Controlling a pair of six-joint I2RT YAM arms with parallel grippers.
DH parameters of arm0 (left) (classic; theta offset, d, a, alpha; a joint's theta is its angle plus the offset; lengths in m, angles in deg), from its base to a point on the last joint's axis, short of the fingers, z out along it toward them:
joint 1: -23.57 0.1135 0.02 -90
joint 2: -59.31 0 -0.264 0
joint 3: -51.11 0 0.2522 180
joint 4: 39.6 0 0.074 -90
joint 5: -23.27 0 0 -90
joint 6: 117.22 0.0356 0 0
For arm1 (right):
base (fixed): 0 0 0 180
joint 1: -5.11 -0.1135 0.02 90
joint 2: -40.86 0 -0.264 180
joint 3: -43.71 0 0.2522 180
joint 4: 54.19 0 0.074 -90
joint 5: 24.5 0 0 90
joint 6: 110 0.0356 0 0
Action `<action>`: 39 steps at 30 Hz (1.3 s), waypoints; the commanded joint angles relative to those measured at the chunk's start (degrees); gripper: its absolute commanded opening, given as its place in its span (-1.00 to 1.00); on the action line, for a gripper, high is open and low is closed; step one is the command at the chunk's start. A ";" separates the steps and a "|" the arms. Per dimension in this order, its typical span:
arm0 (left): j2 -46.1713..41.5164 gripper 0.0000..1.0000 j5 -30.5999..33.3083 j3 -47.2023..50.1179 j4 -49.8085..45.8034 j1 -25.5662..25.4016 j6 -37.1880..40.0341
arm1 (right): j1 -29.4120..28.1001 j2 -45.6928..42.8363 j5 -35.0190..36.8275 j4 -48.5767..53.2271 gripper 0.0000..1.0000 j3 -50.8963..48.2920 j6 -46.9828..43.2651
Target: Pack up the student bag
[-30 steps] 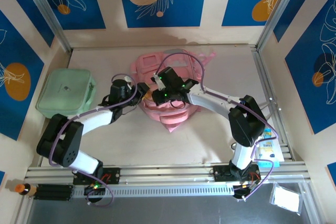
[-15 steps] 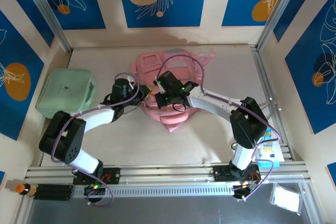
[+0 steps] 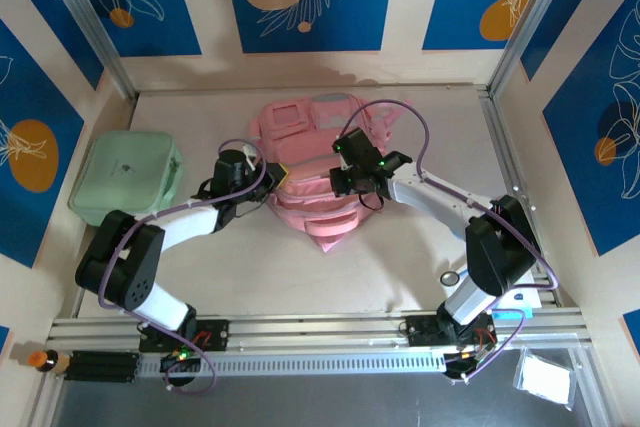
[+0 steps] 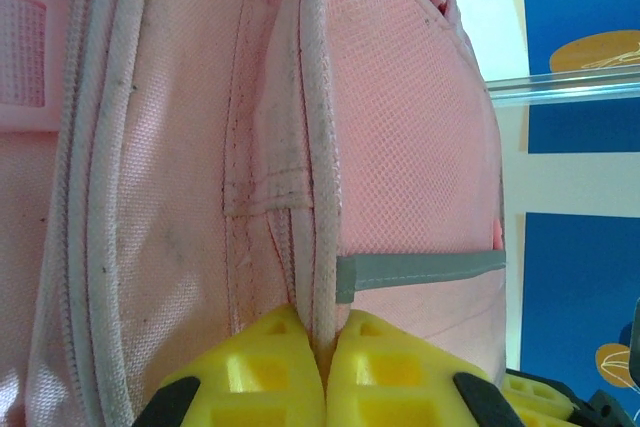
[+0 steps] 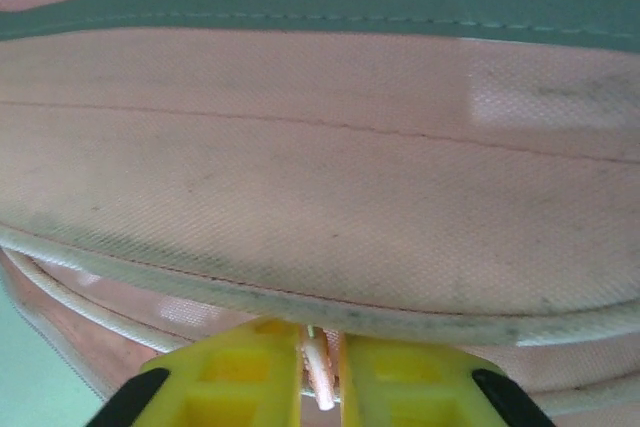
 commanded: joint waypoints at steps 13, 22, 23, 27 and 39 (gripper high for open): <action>-0.87 -1.00 0.95 -2.25 -2.38 0.60 2.66 | 1.29 0.77 7.21 1.45 -0.94 0.94 1.42; -1.32 -1.00 1.07 -3.42 -6.69 1.85 6.08 | 6.58 -0.78 6.81 5.72 -0.96 -0.65 1.28; -1.33 -1.00 1.06 -3.72 -7.69 2.25 6.82 | 6.41 -0.31 5.95 6.36 -0.96 -0.02 1.04; -2.16 -0.90 1.51 -4.06 -11.85 4.60 9.67 | 4.00 0.31 1.12 5.20 -1.00 1.06 -1.31; -18.12 0.14 9.22 -0.32 -28.01 9.98 14.18 | -4.34 11.19 -8.91 3.26 -1.00 14.90 -1.19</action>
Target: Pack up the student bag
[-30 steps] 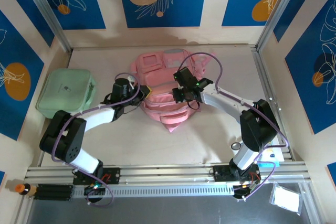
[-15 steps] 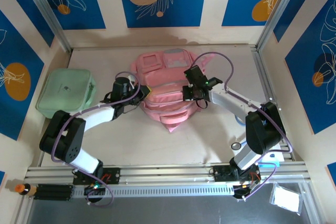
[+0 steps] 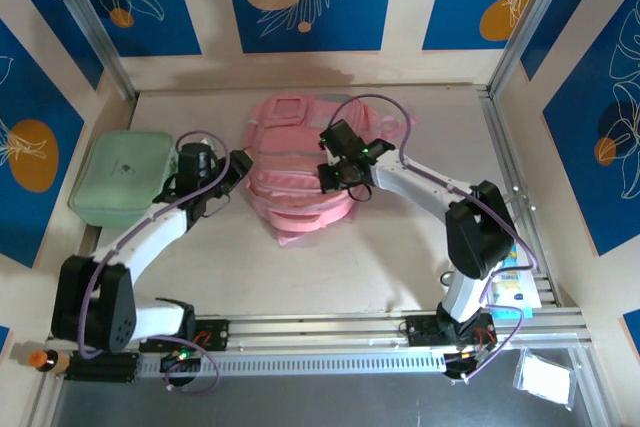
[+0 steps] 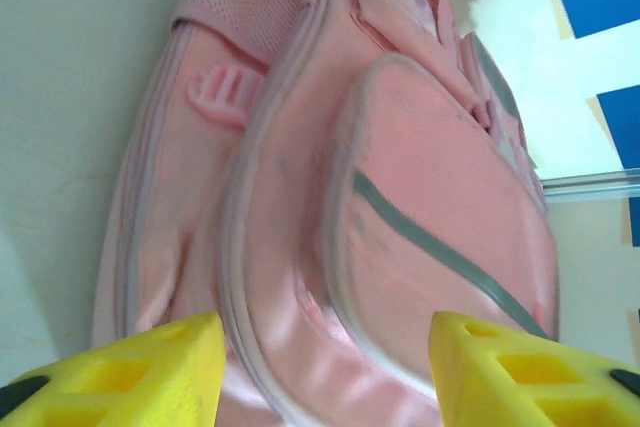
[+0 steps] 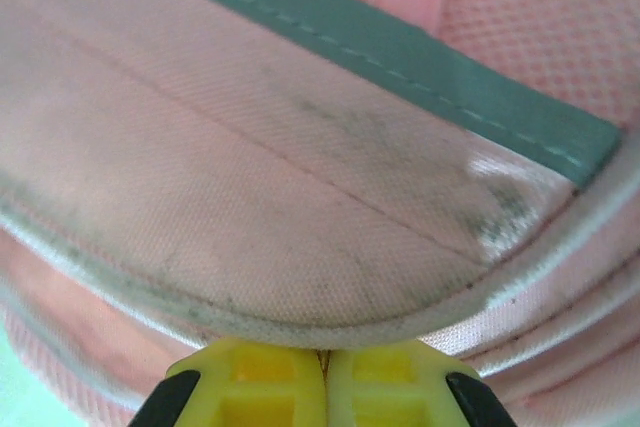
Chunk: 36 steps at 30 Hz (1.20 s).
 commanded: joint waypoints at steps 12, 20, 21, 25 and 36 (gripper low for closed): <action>4.67 0.21 -2.88 -0.74 8.33 -6.94 -8.63 | -5.99 6.17 -11.48 -5.09 -1.00 7.62 1.91; 10.38 -0.06 -1.79 -5.04 9.04 -8.86 -7.26 | -6.08 5.56 -11.50 -5.06 -1.00 6.13 1.83; 10.62 -0.08 -1.48 -5.51 8.42 -8.96 -6.87 | -6.09 5.47 -11.44 -5.10 -1.00 6.01 1.82; 10.50 -0.12 -0.63 -6.23 7.21 -9.05 -5.84 | -6.09 5.38 -11.04 -5.02 -1.00 5.69 1.73; 14.38 -0.22 -2.49 -6.28 10.31 -9.05 -8.69 | -6.09 4.42 -9.57 -5.22 -1.00 4.30 1.21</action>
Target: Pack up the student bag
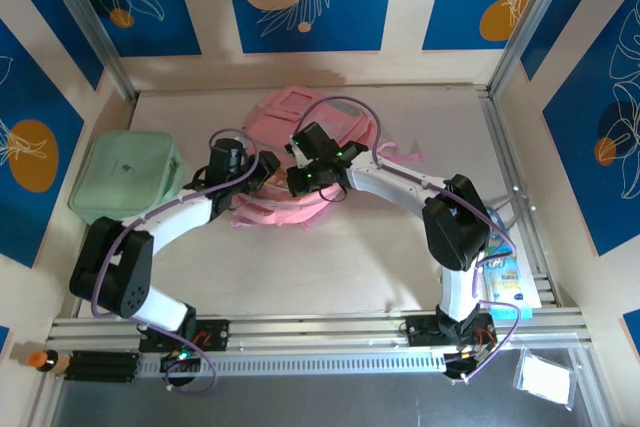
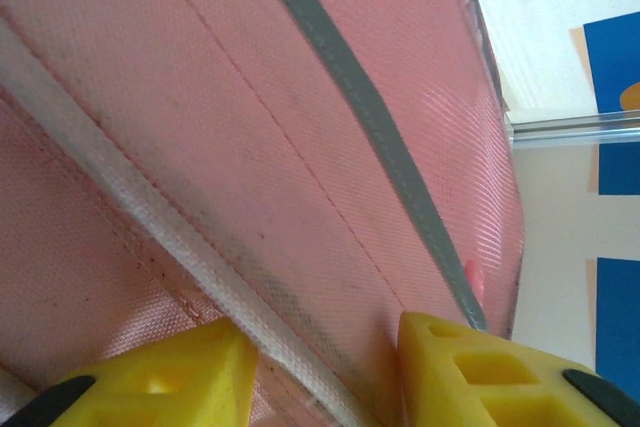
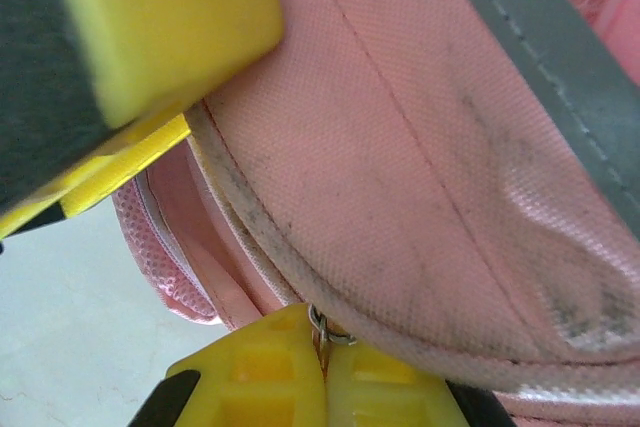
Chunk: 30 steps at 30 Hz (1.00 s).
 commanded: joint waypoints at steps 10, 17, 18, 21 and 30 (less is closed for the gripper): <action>0.50 -0.88 1.77 -2.70 0.00 0.10 2.10 | 1.82 -7.73 5.85 -0.65 -1.00 -9.34 -3.86; 0.33 -1.00 1.25 -1.95 -0.82 1.22 3.52 | 6.02 -11.00 1.47 -0.68 -1.00 -13.36 -13.57; 0.26 -1.00 1.07 -1.95 -1.16 1.38 3.84 | 6.40 -11.00 1.20 -0.48 -1.00 -13.24 -14.52; 0.24 -1.00 0.19 -2.25 -2.46 1.78 5.12 | 7.88 -10.16 1.84 0.13 -1.00 -12.01 -15.24; -0.02 -1.00 -2.28 -3.54 -9.55 2.92 11.48 | 12.70 -4.33 3.14 6.62 -0.95 -2.83 -11.92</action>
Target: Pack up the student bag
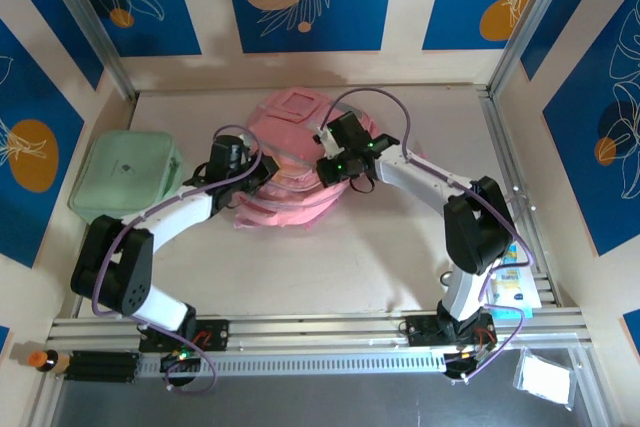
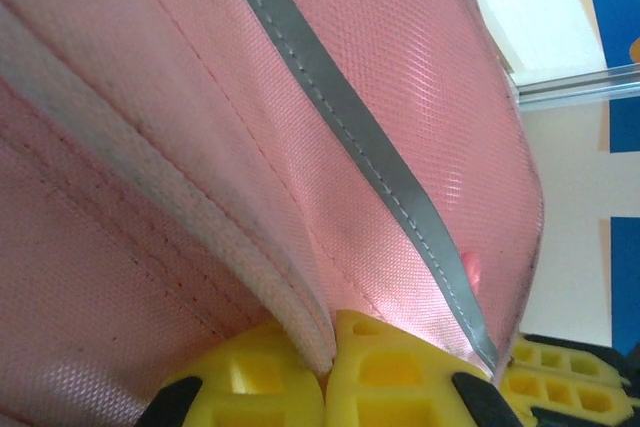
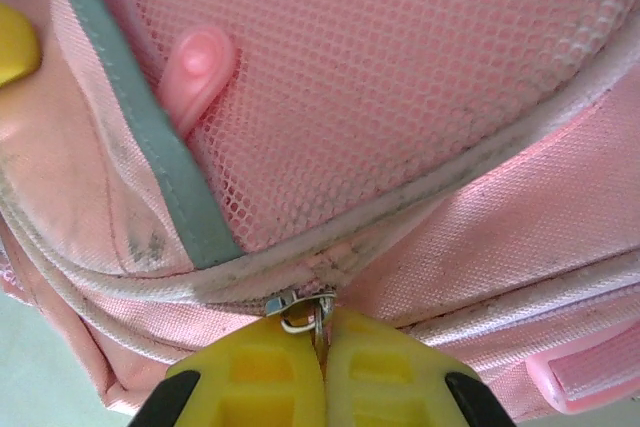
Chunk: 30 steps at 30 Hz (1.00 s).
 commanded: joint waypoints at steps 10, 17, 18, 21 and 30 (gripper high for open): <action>0.36 -1.00 -2.71 -3.12 -9.27 2.07 9.86 | 4.02 1.34 3.15 5.46 -0.75 4.45 4.04; -0.01 -0.21 -5.16 -4.64 -11.89 2.12 12.10 | 5.94 -3.97 5.74 1.52 -1.00 -2.24 6.70; -1.05 -0.04 -3.33 -4.58 -13.06 2.26 12.43 | 6.42 -4.91 6.18 0.99 -1.00 -3.57 7.13; -5.12 0.20 -0.07 -3.92 -14.99 3.47 13.43 | 9.07 -8.28 6.02 -0.67 -1.00 -7.91 7.96; -14.21 0.77 9.86 -6.19 -22.19 7.07 19.71 | 12.27 -19.84 9.38 -3.68 -0.15 -12.59 12.38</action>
